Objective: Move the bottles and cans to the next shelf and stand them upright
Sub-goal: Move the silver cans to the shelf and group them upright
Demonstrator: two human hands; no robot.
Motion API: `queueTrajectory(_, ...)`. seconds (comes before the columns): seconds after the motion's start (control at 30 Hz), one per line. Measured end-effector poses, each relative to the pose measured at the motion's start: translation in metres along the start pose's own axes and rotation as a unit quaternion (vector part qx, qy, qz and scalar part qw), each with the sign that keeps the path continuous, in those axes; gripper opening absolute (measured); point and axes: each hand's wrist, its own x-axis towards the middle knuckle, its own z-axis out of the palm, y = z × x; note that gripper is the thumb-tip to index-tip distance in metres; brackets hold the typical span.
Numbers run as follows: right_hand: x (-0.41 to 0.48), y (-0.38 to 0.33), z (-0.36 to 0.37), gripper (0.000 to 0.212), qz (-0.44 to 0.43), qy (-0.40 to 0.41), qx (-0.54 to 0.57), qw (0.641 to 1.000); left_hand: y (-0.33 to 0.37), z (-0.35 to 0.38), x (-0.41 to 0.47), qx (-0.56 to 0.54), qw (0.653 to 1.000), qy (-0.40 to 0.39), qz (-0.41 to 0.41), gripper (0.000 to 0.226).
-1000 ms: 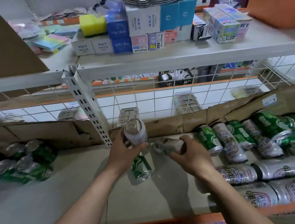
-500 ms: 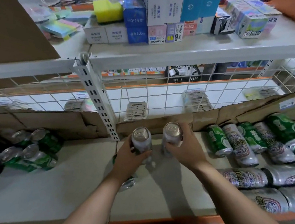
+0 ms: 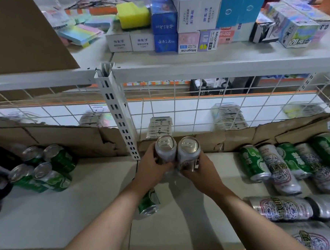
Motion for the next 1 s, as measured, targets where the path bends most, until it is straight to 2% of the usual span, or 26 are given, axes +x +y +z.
queueTrajectory(0.1, 0.011, -0.004, 0.005, 0.065, -0.009, -0.012, -0.004, 1.000, -0.003, -0.006, 0.004, 0.007, 1.000, 0.029, -0.002, 0.070)
queueTrajectory(0.23, 0.020, -0.009, 0.014, 0.064, -0.010, -0.035, -0.004, 0.999, -0.012, -0.013, 0.008, 0.020, 0.998, 0.058, -0.008, 0.071)
queueTrajectory(0.4, 0.025, -0.024, 0.021, 0.043, -0.026, -0.046, -0.023, 0.998, -0.013, -0.019, 0.011, 0.063, 0.994, 0.087, -0.001, 0.064)
queueTrajectory(0.53, 0.041, -0.029, 0.031, 0.025, 0.000, -0.063, -0.025, 0.998, -0.012, -0.022, 0.014, 0.076, 0.992, 0.100, -0.028, 0.060)
queueTrajectory(0.6, 0.047, -0.024, 0.037, 0.032, 0.009, -0.068, -0.033, 0.997, -0.012, -0.023, 0.016, 0.099, 0.989, 0.102, -0.038, 0.065)
queueTrajectory(0.73, 0.056, 0.004, 0.051, 0.062, 0.034, -0.072, -0.040, 0.996, -0.014, -0.023, 0.013, 0.111, 0.989, 0.094, -0.040, 0.074)
queueTrajectory(0.83, 0.051, 0.003, 0.049, 0.056, 0.038, -0.072, -0.043, 0.996, -0.013, -0.024, 0.009, 0.105, 0.989, 0.088, -0.048, 0.069)
queueTrajectory(0.97, 0.022, -0.012, 0.019, 0.086, 0.070, -0.066, -0.080, 0.992, -0.004, -0.042, -0.003, 0.113, 0.991, 0.043, -0.056, 0.064)
queueTrajectory(1.0, 0.014, -0.009, 0.008, 0.085, 0.096, -0.065, -0.097, 0.989, -0.003, -0.048, -0.011, 0.126, 0.990, 0.044, -0.053, 0.060)
